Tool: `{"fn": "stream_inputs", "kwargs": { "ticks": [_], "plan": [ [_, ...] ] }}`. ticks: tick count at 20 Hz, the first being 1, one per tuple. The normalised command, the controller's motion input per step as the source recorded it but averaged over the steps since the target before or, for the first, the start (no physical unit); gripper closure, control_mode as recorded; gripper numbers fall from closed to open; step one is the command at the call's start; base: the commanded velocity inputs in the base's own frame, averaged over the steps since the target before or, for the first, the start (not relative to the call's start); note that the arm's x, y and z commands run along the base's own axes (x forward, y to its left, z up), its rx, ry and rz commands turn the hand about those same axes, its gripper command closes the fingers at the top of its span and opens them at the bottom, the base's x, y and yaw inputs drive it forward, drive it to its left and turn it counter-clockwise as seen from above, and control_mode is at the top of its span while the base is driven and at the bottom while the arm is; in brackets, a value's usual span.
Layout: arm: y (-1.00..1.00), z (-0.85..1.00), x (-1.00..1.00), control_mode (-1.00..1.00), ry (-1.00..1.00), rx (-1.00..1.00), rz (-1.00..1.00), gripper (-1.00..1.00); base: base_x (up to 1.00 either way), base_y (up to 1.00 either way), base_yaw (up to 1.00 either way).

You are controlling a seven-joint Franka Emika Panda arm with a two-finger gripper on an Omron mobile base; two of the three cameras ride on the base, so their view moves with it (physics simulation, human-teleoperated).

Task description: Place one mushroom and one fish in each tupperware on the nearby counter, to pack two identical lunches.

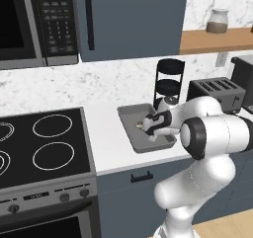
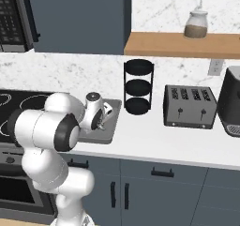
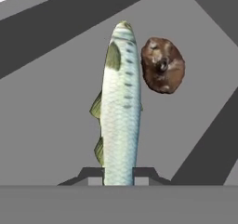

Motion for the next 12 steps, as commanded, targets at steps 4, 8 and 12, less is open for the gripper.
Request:
{"fn": "stream_inputs", "kwargs": {
  "ticks": [4, 8, 12],
  "plan": [
    [0.00, -0.26, 0.40, -1.00, 0.04, 0.00, 0.00, 1.00, 0.00, 0.00, 0.00],
    [0.00, -0.26, 0.30, -1.00, 0.05, 0.00, 0.00, -1.00, 0.00, 0.00, 0.00],
    [0.00, -0.17, 0.26, -1.00, 0.01, 0.00, 0.00, -1.00, 0.00, 0.00, 0.00]
  ]
}}
